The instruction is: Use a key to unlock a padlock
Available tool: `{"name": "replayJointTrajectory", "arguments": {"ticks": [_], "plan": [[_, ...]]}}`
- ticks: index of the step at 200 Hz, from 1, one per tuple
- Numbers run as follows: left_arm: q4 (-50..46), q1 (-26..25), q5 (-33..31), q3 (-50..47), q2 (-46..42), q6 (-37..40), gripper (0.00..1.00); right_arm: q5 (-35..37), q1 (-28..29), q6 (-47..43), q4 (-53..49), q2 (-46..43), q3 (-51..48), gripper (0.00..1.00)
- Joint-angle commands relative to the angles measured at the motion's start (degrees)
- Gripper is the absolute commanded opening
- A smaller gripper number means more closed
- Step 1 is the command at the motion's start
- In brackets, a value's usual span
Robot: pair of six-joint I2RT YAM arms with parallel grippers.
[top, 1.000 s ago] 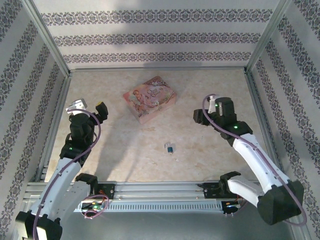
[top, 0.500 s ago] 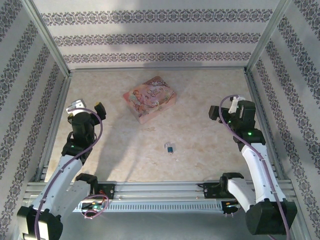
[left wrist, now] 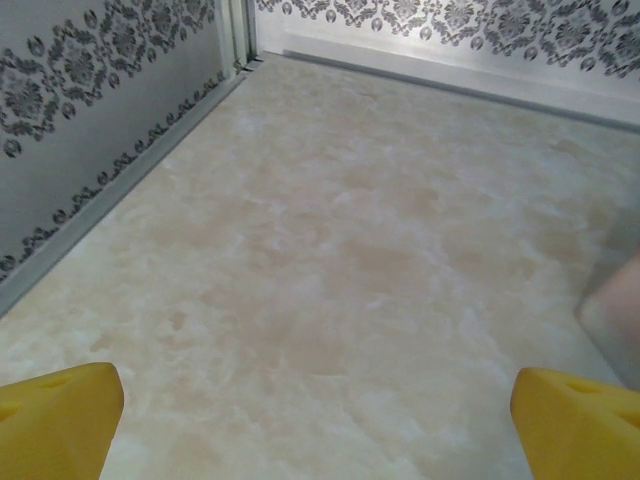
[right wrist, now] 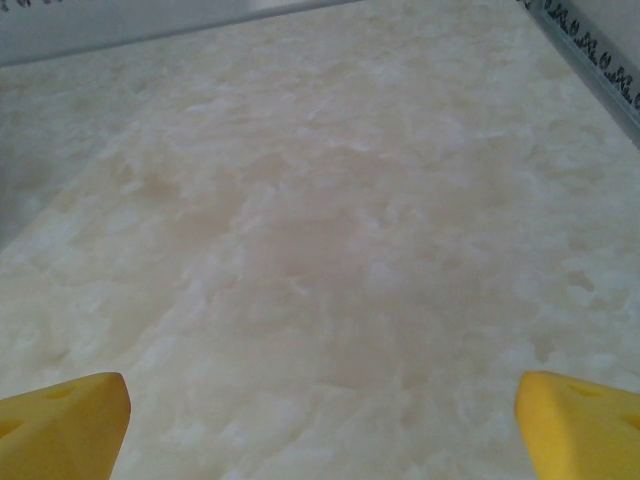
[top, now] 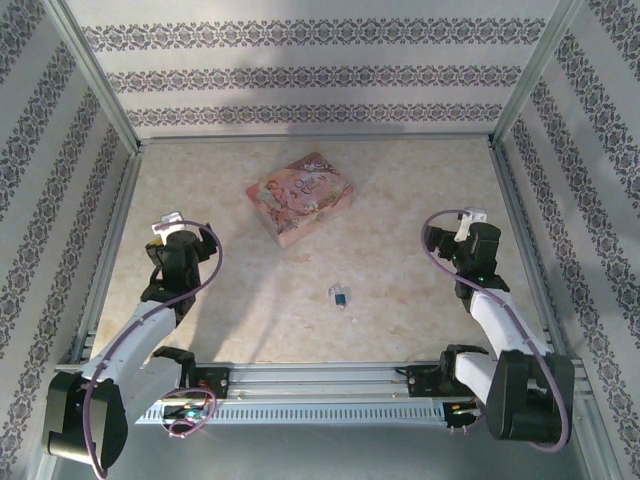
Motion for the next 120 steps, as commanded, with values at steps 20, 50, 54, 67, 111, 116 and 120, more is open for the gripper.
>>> {"name": "replayJointTrajectory", "arguments": {"ticks": [20, 50, 54, 67, 111, 116, 120], "plan": [[5.04, 1.11, -5.51, -3.19, -2.94, 8.19, 0.99, -3.50, -0.61, -1.16, 27.09, 9.67, -5.60, 0.99], [7.29, 2.19, -6.50, -4.68, -3.01, 11.85, 0.99, -8.34, -1.11, 0.55, 34.54, 16.11, -4.44, 0.98], [7.44, 2.42, -6.41, -4.75, -2.79, 12.28, 0.99, -8.87, -1.07, 0.73, 36.40, 17.33, -4.73, 0.98], [7.69, 2.94, -6.09, -5.00, -2.37, 12.80, 0.99, -10.84, -0.94, 0.69, 44.25, 22.13, -5.95, 0.98], [15.03, 3.39, -0.77, -7.32, 2.82, 14.41, 0.99, -11.46, 2.10, -2.69, 51.31, 28.34, -6.19, 0.98], [15.50, 3.39, 0.32, -7.25, 3.68, 14.39, 0.99, -12.11, 1.98, -2.70, 50.22, 28.40, -5.51, 0.98], [15.99, 3.39, 1.00, -7.23, 4.33, 14.39, 0.99, -12.05, 2.01, -3.21, 47.27, 27.61, -4.80, 0.98]]}}
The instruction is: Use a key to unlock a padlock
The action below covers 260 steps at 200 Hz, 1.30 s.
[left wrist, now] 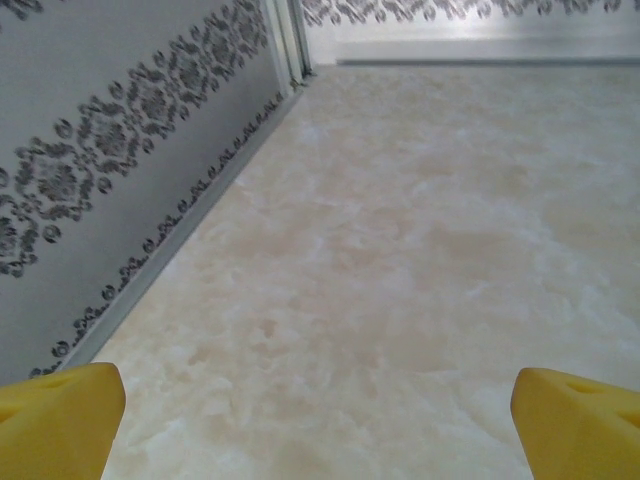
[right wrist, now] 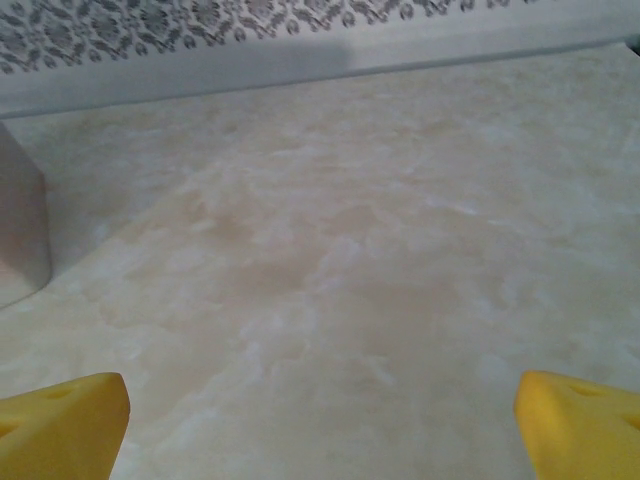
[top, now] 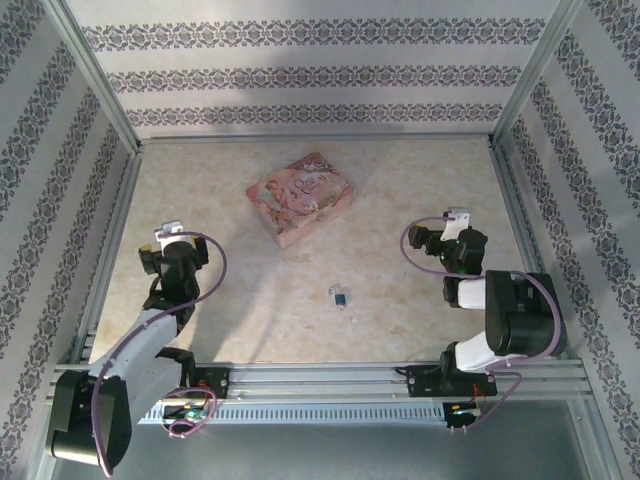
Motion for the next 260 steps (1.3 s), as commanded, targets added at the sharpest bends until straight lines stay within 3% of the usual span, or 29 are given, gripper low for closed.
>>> {"name": "replayJointTrajectory", "arguments": {"ticks": [1, 39, 66, 92, 121, 147, 179, 193, 208, 222, 230, 260], "plan": [[6.20, 0.77, 4.00, -0.61, 3.22, 2.04, 0.99, -2.74, 0.72, -2.12, 3.45, 1.76, 1.47, 0.98], [13.76, 0.60, 11.16, -1.21, 9.29, 2.36, 0.99, 1.59, 2.78, -3.51, -1.00, 1.26, 3.76, 0.98], [28.33, 0.63, 16.26, -4.02, 13.72, 5.09, 0.99, 3.39, 3.58, -3.76, -1.71, 1.17, 4.23, 0.99], [30.87, 0.64, 20.38, -2.75, 17.92, 6.30, 0.99, 3.57, 3.64, -3.87, -1.80, 1.18, 4.23, 0.98], [37.07, 0.68, 22.68, -1.92, 23.01, 8.12, 0.99, 3.65, 3.67, -3.85, -1.80, 1.20, 4.23, 0.98], [36.24, 1.55, 25.10, 1.05, 27.35, 7.08, 0.99, 3.74, 3.68, -3.91, -1.80, 1.11, 4.23, 0.98], [51.25, 2.20, 25.87, -0.09, 38.96, 7.25, 0.99, 3.91, 3.80, -3.91, -1.88, 1.16, 4.23, 0.99], [44.21, 2.67, 26.53, 0.76, 36.12, 5.85, 0.99, 3.98, 3.76, -3.90, -1.88, 1.17, 4.23, 0.98], [43.08, 3.36, 27.98, 2.95, 37.74, 6.17, 0.99, 4.18, 3.76, -3.82, -2.05, 1.14, 4.32, 0.98], [33.50, 5.48, 29.78, 6.68, 36.45, 3.28, 0.99, 4.44, 3.85, -3.79, -2.14, 1.09, 4.36, 0.98], [36.02, 7.00, 32.36, 6.01, 36.98, 2.45, 0.99, 4.53, 3.85, -3.87, -2.06, 1.09, 4.32, 0.99], [36.15, 7.19, 32.38, 5.89, 37.03, 2.43, 0.99, 4.62, 3.93, -3.85, -2.06, 1.13, 4.27, 0.98]]}}
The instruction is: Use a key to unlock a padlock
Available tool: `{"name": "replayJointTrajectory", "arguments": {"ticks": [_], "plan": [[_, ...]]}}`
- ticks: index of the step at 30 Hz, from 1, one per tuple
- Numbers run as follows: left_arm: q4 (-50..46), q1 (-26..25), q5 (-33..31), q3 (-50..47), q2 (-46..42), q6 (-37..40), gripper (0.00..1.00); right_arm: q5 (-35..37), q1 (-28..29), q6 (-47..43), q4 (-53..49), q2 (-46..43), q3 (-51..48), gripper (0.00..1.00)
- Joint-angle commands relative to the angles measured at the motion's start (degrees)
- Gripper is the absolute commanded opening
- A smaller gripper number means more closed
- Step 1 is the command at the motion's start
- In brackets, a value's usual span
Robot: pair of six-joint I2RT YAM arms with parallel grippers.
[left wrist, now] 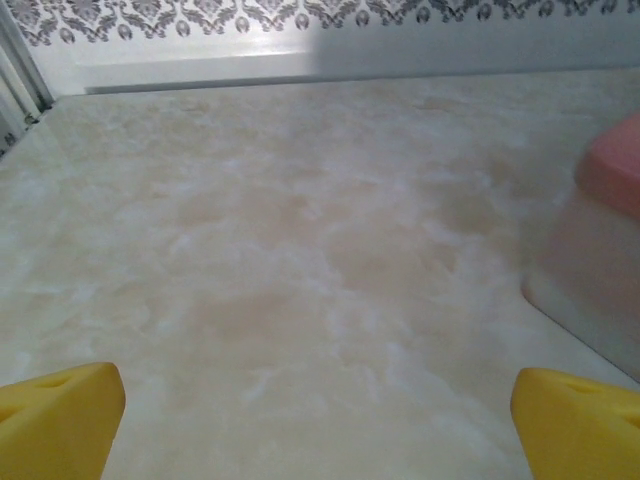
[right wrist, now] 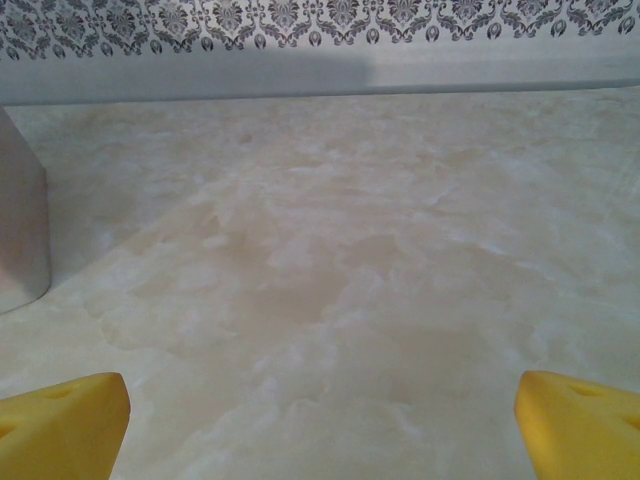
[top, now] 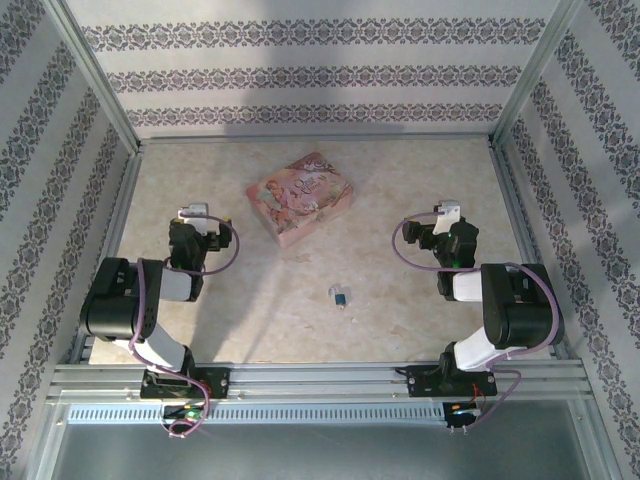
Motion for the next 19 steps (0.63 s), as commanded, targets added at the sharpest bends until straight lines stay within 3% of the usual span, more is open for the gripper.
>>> {"name": "replayJointTrajectory", "arguments": {"ticks": [1, 19], "plan": [[-2.03, 0.46, 2.74, 0.17, -0.46, -1.65, 0.99, 0.77, 0.70, -0.85, 0.24, -0.31, 0.77, 0.98], [-1.43, 0.38, 2.50, -0.06, -0.36, -1.58, 0.99, 2.40, 1.40, -1.24, -0.12, -0.42, 0.91, 0.98]]}}
